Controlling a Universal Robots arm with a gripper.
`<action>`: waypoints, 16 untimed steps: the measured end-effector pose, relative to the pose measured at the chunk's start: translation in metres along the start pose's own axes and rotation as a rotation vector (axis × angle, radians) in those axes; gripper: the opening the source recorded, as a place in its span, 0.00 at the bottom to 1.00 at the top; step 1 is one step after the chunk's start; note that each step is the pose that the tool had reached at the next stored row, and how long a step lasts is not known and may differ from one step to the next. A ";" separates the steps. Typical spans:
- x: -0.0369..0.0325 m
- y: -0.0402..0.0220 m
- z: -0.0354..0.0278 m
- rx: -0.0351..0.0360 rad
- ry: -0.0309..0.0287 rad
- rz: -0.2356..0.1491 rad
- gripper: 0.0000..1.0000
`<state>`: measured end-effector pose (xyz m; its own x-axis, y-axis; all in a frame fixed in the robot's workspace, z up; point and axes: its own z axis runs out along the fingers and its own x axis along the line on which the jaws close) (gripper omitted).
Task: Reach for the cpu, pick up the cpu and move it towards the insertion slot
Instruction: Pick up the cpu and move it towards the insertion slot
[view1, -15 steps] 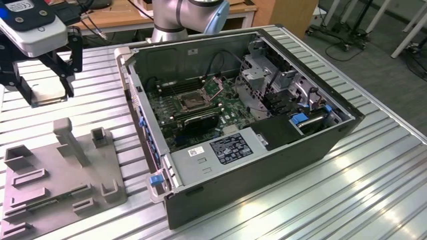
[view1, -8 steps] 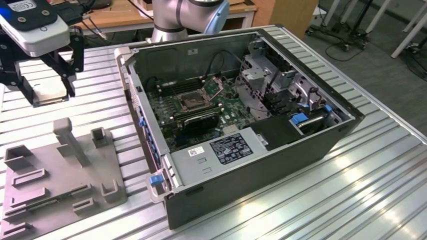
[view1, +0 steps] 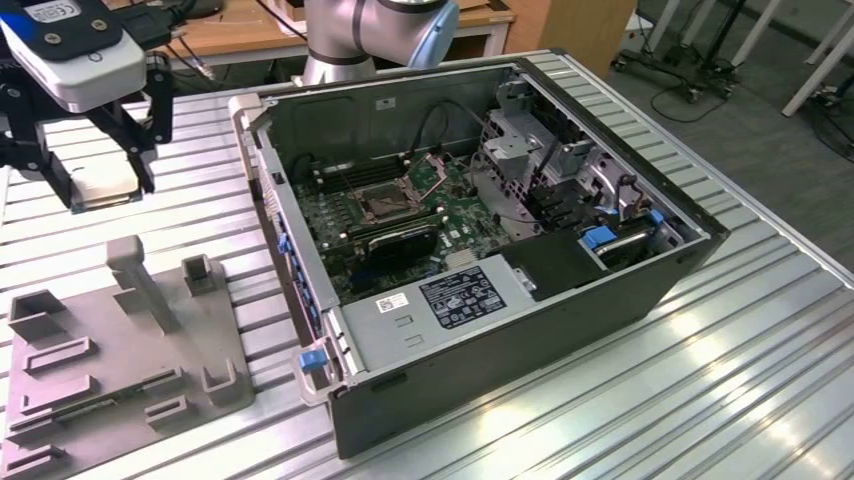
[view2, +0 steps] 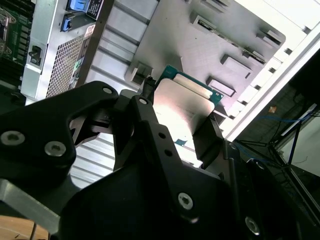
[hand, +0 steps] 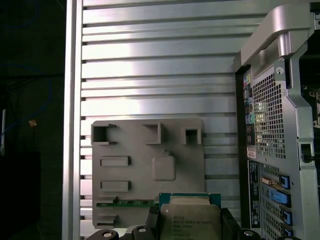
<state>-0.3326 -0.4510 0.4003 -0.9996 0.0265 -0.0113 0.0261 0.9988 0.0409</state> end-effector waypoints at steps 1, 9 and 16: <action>-0.0002 0.0000 0.0000 0.0000 0.0000 0.000 0.55; -0.0035 0.0001 0.0001 0.0000 0.0000 0.000 0.55; -0.0051 0.0001 0.0001 -0.0001 0.0000 0.000 0.55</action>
<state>-0.3276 -0.4510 0.4003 -0.9996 0.0266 -0.0113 0.0261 0.9988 0.0410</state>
